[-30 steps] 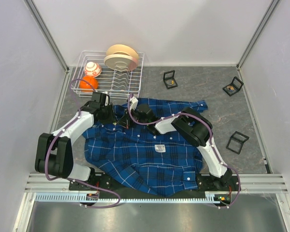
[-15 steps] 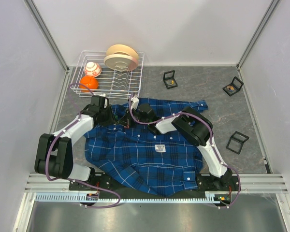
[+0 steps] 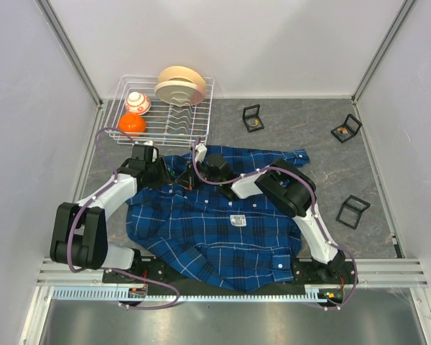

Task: Remove the brooch from the garment
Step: Adjust the brooch on the flattened clothing, then open the brooch with the flattened clothing.

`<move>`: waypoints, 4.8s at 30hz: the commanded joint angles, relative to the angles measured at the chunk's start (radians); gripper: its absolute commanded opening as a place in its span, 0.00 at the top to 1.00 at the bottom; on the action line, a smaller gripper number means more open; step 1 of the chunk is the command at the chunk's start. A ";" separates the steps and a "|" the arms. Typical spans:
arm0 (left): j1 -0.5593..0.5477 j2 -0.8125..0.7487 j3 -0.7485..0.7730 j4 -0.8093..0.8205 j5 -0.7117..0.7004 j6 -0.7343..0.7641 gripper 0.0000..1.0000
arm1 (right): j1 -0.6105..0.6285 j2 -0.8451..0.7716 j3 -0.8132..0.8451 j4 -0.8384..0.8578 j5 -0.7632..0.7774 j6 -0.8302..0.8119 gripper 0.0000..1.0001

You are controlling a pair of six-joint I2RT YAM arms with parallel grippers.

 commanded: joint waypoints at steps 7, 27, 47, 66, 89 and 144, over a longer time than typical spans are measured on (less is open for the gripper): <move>0.020 -0.071 -0.028 0.110 0.004 -0.084 0.48 | 0.009 0.001 0.006 0.084 -0.044 0.012 1.00; 0.021 -0.025 -0.025 0.126 0.018 -0.082 0.70 | 0.010 -0.014 0.002 0.088 -0.044 0.016 1.00; 0.021 -0.013 0.008 0.053 0.042 0.051 0.98 | -0.009 -0.152 0.060 -0.275 0.118 -0.071 0.59; 0.021 -0.054 -0.010 0.103 0.104 0.059 0.98 | 0.020 -0.056 0.218 -0.373 0.125 -0.140 1.00; 0.021 -0.082 -0.007 0.091 0.116 0.067 0.98 | 0.032 -0.057 0.226 -0.434 0.189 -0.165 1.00; 0.023 0.104 0.196 -0.164 0.295 0.114 0.98 | 0.142 -0.089 0.244 -0.465 0.266 -0.419 0.96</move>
